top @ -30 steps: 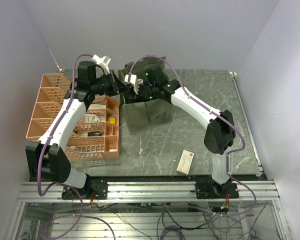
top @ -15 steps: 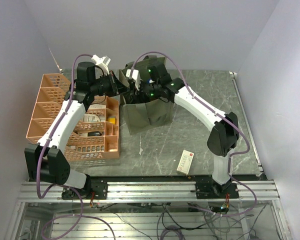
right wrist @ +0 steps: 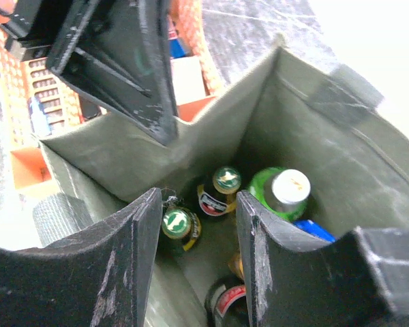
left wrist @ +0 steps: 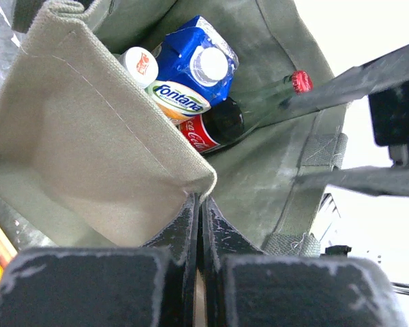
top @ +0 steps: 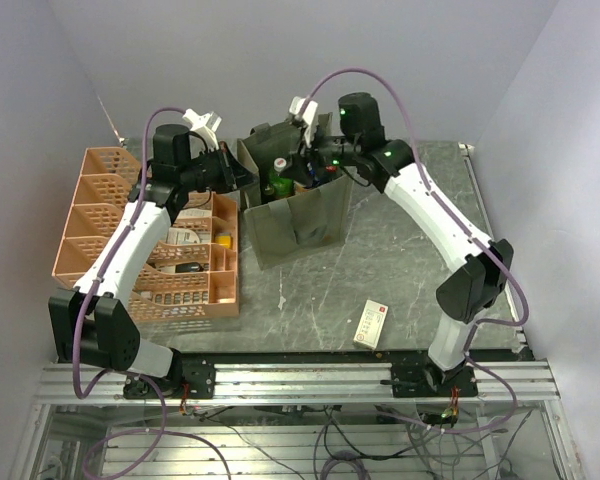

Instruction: Place the beverage into the canvas bag

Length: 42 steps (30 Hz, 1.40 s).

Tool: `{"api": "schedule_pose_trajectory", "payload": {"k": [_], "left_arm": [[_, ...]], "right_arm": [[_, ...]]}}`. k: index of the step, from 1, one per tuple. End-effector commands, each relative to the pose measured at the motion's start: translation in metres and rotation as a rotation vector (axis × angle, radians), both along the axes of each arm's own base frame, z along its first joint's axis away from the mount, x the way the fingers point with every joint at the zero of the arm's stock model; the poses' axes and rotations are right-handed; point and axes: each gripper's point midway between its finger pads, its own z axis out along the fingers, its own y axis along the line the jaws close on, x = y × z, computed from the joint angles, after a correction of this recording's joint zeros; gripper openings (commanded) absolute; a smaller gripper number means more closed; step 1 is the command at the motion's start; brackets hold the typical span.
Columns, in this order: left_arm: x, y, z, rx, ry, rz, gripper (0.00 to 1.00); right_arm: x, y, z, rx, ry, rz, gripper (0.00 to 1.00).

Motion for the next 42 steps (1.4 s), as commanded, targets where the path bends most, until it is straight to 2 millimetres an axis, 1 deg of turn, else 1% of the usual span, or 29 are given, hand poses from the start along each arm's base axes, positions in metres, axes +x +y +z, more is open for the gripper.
{"api": "schedule_pose_trajectory", "payload": {"k": [1, 4, 5, 6, 9, 11, 12, 16, 19, 22, 25, 26, 29, 32, 33, 35, 38, 41, 42], "left_arm": [[-0.003, 0.006, 0.019, -0.004, -0.074, 0.001, 0.07], [-0.003, 0.007, 0.023, 0.013, -0.096, -0.007, 0.07], [-0.001, 0.008, 0.022, 0.022, -0.097, 0.003, 0.07], [0.000, 0.009, 0.022, 0.029, -0.100, 0.011, 0.07], [-0.002, 0.009, 0.024, 0.036, -0.106, -0.001, 0.07], [0.000, 0.011, 0.025, 0.043, -0.122, 0.018, 0.07], [0.001, 0.012, 0.025, 0.042, -0.124, 0.025, 0.07], [-0.001, 0.010, 0.027, 0.040, -0.134, 0.011, 0.07], [0.002, 0.011, 0.027, 0.050, -0.141, 0.021, 0.07], [0.000, 0.009, 0.028, 0.059, -0.147, -0.007, 0.08], [0.002, 0.010, 0.028, 0.081, -0.159, -0.003, 0.09], [0.001, 0.009, 0.029, 0.082, -0.163, -0.011, 0.11], [0.000, 0.010, 0.030, 0.099, -0.190, -0.019, 0.16], [-0.001, 0.012, 0.034, 0.113, -0.206, -0.017, 0.22], [-0.003, 0.012, 0.036, 0.115, -0.214, -0.025, 0.27], [-0.004, 0.013, 0.038, 0.127, -0.233, -0.027, 0.43], [-0.004, 0.016, 0.041, 0.138, -0.245, -0.018, 0.60], [-0.008, 0.017, 0.044, 0.152, -0.271, -0.022, 0.73], [-0.007, 0.019, 0.046, 0.157, -0.279, -0.012, 0.76]], "right_arm": [[0.009, -0.029, 0.043, 0.079, -0.032, -0.090, 0.47], [0.015, -0.054, 0.062, 0.119, -0.047, -0.169, 0.48], [0.019, -0.067, 0.066, 0.126, -0.054, -0.205, 0.48], [0.018, -0.077, 0.075, 0.138, -0.072, -0.234, 0.48], [0.020, -0.106, 0.085, 0.150, -0.099, -0.316, 0.48], [0.018, -0.126, 0.092, 0.164, -0.119, -0.365, 0.48], [0.020, -0.138, 0.090, 0.164, -0.117, -0.396, 0.48], [0.018, -0.182, 0.092, 0.176, -0.139, -0.500, 0.48], [0.020, -0.213, 0.086, 0.164, -0.150, -0.590, 0.49], [0.021, -0.241, 0.081, 0.153, -0.162, -0.678, 0.49], [0.021, -0.262, 0.075, 0.142, -0.157, -0.738, 0.49], [0.020, -0.270, 0.074, 0.142, -0.159, -0.759, 0.49], [0.019, -0.284, 0.071, 0.139, -0.159, -0.795, 0.49], [0.017, -0.292, 0.069, 0.140, -0.157, -0.810, 0.49], [0.016, -0.296, 0.070, 0.141, -0.158, -0.817, 0.49], [0.015, -0.300, 0.071, 0.142, -0.158, -0.827, 0.49], [0.012, -0.305, 0.072, 0.142, -0.162, -0.835, 0.50], [0.011, -0.311, 0.075, 0.138, -0.170, -0.857, 0.53], [0.011, -0.312, 0.074, 0.135, -0.170, -0.862, 0.56]]}}
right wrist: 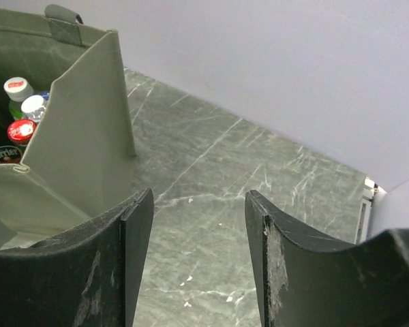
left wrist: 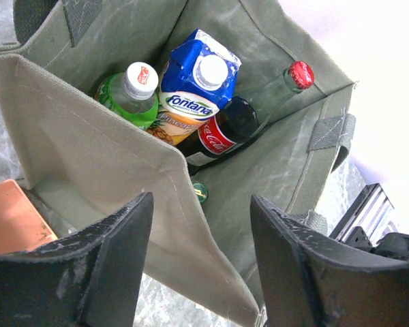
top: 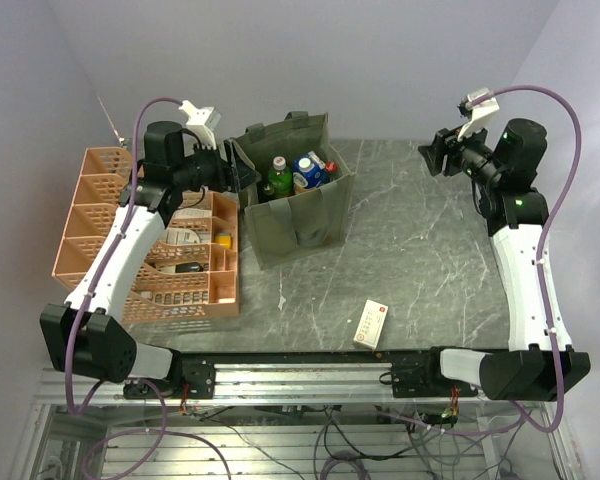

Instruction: Place the beverage into the canvas bag

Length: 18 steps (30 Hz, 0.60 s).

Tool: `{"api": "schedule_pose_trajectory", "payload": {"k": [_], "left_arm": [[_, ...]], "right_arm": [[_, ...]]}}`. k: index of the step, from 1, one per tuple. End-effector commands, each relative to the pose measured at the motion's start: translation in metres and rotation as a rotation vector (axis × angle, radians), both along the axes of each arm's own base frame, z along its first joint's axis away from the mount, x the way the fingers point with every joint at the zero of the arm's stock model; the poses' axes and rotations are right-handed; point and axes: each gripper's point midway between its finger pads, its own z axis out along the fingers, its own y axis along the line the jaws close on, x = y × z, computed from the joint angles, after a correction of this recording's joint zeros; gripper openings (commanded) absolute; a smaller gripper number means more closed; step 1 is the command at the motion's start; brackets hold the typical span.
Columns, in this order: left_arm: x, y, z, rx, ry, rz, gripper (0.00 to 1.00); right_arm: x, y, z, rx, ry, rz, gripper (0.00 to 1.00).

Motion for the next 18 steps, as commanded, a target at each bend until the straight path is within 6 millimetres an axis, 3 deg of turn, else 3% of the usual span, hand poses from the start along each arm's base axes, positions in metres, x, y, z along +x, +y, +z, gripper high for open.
{"api": "schedule_pose_trajectory", "payload": {"k": [1, 6, 11, 15, 18], "left_arm": [[-0.004, 0.007, 0.029, 0.021, -0.106, 0.015, 0.79], [-0.005, 0.019, 0.037, 0.075, -0.166, 0.064, 0.90], [-0.004, 0.036, 0.045, 0.140, -0.234, 0.137, 0.93], [-0.001, 0.050, 0.048, 0.194, -0.274, 0.203, 0.94], [0.005, 0.064, 0.048, 0.254, -0.313, 0.262, 0.95]], "right_arm": [[-0.005, -0.009, 0.007, -0.002, -0.026, -0.030, 0.60], [-0.005, -0.018, 0.006, -0.002, -0.019, -0.072, 0.69], [-0.004, -0.027, 0.002, 0.001, -0.011, -0.112, 0.78], [-0.004, -0.033, -0.005, 0.002, 0.007, -0.135, 0.93], [-0.003, -0.038, -0.009, -0.007, 0.015, -0.160, 1.00]]}}
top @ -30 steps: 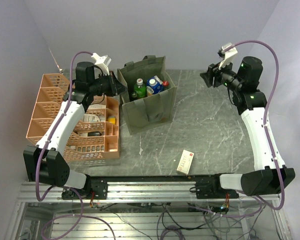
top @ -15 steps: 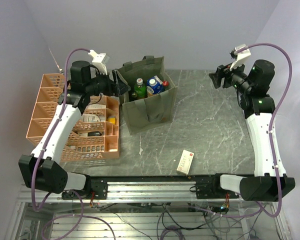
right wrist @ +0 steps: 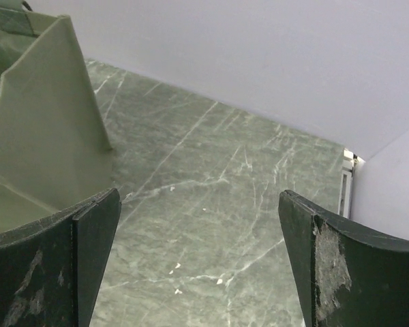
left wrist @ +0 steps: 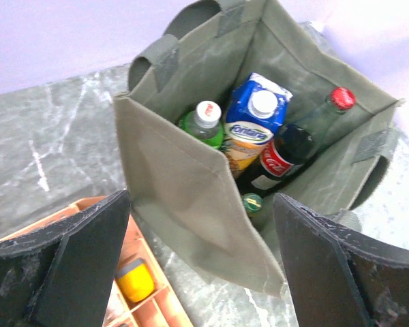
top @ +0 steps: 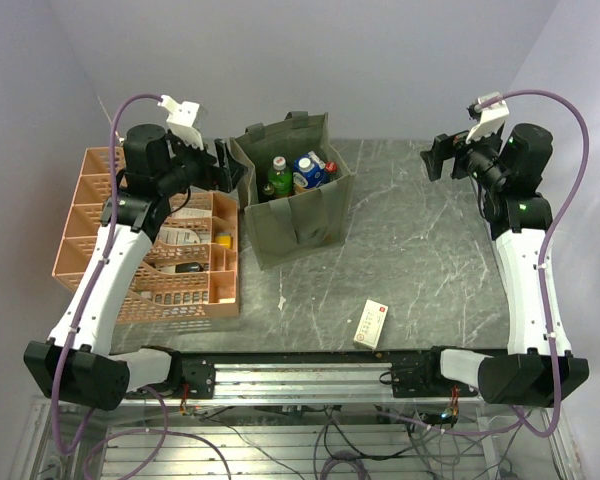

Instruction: Place the beverage into the canvas bag

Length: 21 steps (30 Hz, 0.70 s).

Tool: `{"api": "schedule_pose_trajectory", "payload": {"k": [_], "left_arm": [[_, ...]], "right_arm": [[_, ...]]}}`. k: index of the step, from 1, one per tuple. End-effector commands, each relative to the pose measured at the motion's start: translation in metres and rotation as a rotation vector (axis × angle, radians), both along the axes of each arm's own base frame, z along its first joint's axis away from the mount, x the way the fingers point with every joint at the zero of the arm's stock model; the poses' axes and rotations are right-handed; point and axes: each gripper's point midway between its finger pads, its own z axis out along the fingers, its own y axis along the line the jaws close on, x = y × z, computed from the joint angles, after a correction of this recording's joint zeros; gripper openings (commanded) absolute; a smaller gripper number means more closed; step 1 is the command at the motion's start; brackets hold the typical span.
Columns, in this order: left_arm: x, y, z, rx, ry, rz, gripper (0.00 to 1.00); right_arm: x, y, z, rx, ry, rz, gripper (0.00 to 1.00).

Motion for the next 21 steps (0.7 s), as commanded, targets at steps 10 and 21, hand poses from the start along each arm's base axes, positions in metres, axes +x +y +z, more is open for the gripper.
{"api": "schedule_pose_trajectory", "payload": {"k": [10, 21], "left_arm": [[0.016, 0.058, 0.006, 0.214, -0.119, 0.242, 0.99], [0.014, 0.085, 0.017, 0.233, -0.195, 0.360, 0.96]], "right_arm": [[0.002, -0.024, -0.013, -0.017, 0.023, -0.111, 1.00], [-0.018, -0.041, -0.027, -0.032, 0.050, -0.215, 1.00]]}}
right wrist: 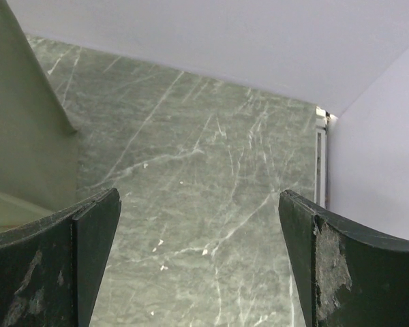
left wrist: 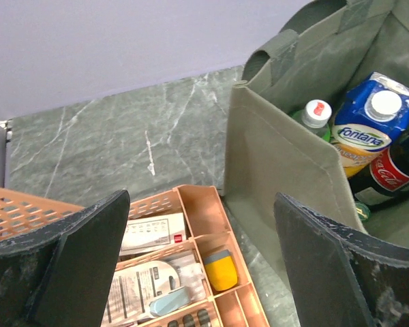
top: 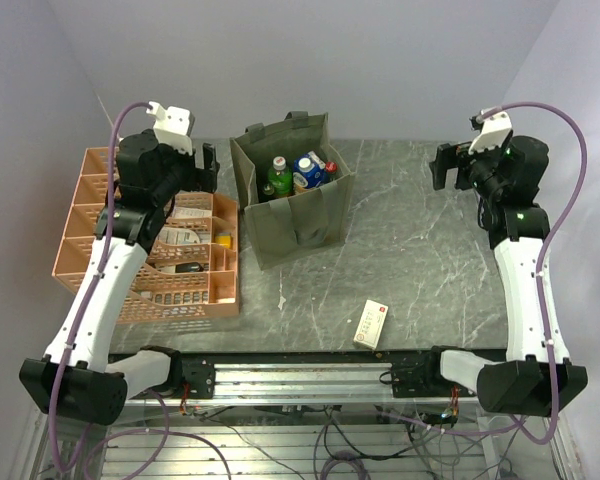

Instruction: Place the beverage into the canvas bag

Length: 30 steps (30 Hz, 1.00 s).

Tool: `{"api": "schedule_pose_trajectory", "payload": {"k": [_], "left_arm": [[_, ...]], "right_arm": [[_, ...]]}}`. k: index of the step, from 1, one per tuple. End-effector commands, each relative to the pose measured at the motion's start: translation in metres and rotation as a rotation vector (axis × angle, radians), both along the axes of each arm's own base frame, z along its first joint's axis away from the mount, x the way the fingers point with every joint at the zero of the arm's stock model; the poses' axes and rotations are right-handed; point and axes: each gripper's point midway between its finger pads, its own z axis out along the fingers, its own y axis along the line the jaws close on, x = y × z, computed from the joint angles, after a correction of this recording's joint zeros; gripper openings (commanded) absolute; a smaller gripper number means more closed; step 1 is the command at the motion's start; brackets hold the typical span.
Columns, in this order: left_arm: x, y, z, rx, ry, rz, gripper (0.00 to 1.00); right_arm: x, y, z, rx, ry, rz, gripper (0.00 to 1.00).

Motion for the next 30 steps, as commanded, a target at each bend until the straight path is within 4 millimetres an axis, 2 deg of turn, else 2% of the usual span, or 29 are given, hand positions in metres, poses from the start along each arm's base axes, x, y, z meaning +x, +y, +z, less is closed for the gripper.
{"api": "schedule_pose_trajectory", "payload": {"k": [1, 5, 10, 21, 26, 30], "left_arm": [[0.000, 0.024, 0.021, 0.014, -0.095, 0.093, 0.96], [-0.004, 0.038, 0.027, 0.020, -0.126, 0.160, 0.96], [-0.014, 0.052, 0.035, 0.010, -0.165, 0.215, 0.96], [-0.031, 0.049, 0.046, -0.025, -0.198, 0.186, 0.96], [-0.038, 0.048, 0.046, -0.021, -0.184, 0.173, 0.96], [-0.049, 0.052, 0.052, -0.031, -0.237, 0.188, 0.96]], "right_arm": [[-0.014, -0.016, -0.002, -0.001, 0.002, -0.099, 1.00], [-0.022, -0.023, -0.008, 0.031, 0.021, -0.161, 1.00], [-0.032, -0.025, -0.006, 0.049, 0.012, -0.190, 1.00], [-0.056, -0.027, -0.004, 0.010, 0.008, -0.198, 1.00], [-0.072, -0.018, 0.010, 0.002, -0.026, -0.148, 1.00], [-0.084, -0.013, 0.018, -0.012, -0.048, -0.117, 1.00]]}}
